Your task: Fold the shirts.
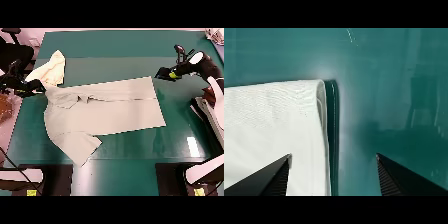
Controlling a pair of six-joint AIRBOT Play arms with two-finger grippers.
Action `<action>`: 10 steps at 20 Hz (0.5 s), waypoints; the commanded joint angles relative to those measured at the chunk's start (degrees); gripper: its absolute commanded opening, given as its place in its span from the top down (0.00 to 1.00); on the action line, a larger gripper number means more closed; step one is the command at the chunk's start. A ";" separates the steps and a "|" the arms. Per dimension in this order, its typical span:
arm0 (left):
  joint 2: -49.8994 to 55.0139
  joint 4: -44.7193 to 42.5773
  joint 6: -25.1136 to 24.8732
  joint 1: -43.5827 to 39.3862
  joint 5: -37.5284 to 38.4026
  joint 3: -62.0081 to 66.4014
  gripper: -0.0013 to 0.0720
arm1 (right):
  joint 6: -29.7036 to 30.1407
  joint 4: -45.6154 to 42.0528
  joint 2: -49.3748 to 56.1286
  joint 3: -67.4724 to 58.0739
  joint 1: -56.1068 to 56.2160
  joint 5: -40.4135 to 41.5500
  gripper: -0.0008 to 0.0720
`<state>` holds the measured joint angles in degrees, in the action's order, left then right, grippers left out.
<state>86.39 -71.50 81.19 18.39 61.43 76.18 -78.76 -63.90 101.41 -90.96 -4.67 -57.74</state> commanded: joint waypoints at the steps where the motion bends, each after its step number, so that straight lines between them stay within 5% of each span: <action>1: 2.12 2.97 -0.15 -0.02 -4.79 0.07 0.00 | 5.05 5.88 3.54 -0.09 -0.52 -1.16 0.14; 9: 7.39 5.79 -3.72 -0.07 -4.55 0.07 0.01 | 6.25 8.33 6.71 -0.07 3.39 -1.86 0.14; 10: 7.65 5.97 -3.72 -0.07 -4.55 0.07 0.10 | 6.25 8.33 6.75 0.00 3.82 -1.81 0.15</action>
<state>92.51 -66.43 78.15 18.33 57.06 76.18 -72.88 -55.75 107.31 -91.07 -2.24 -59.09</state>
